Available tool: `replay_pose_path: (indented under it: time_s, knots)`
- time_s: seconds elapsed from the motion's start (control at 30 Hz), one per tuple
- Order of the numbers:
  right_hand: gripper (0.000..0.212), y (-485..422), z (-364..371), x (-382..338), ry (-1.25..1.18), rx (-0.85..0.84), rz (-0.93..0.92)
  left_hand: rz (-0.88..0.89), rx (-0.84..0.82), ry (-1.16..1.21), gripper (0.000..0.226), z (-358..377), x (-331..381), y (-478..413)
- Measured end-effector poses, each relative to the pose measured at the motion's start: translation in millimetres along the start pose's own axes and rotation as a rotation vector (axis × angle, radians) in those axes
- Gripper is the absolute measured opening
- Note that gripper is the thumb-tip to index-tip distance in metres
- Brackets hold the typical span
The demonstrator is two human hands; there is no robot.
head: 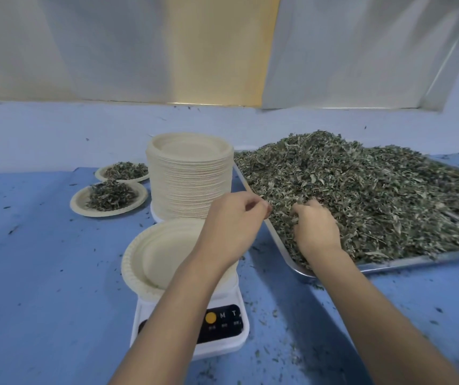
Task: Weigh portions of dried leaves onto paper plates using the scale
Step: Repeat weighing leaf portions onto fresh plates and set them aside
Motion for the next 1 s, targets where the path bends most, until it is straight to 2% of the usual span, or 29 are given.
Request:
replay_pose_path:
  time_s: [0.27, 0.43, 0.5, 0.6, 0.67, 0.77, 1.0]
  knots:
    - [0.029, 3, -8, -2, -0.375, 0.140, -0.089, -0.036, 0.013, 0.017, 0.023, 0, -2, 1]
    - [0.016, 5, -7, -5, -0.253, 0.098, -0.030, -0.070, 0.039, 0.050, 0.023, -1, -2, 1]
    - [0.013, 6, -8, -8, -0.256, 0.152, -0.051, -0.072, 0.034, 0.044, 0.023, -1, -3, 1]
    - [0.024, 2, -6, -10, -0.182, 0.223, -0.130, -0.064, 0.023, 0.036, 0.023, 0, -3, 1]
    - [0.036, -4, -2, -10, -0.058, 0.179, -0.177, -0.063, 0.017, 0.036, 0.024, 1, -3, 2]
    - [0.042, -10, 7, -7, 0.062, 0.044, -0.202, -0.067, -0.003, 0.038, 0.024, 3, -3, 2]
    - [0.049, -10, 19, -2, 0.089, -0.263, -0.163, -0.063, -0.021, 0.010, 0.024, 4, -5, 2]
Point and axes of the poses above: each hand's wrist, its own y-axis away from the middle knuckle, its own z-axis out of the palm, x = y × z, the point moved 2 cm from there along -y, towards the middle knuckle, and after that the axes turned 6 degrees about z, right-handed, at the moved point
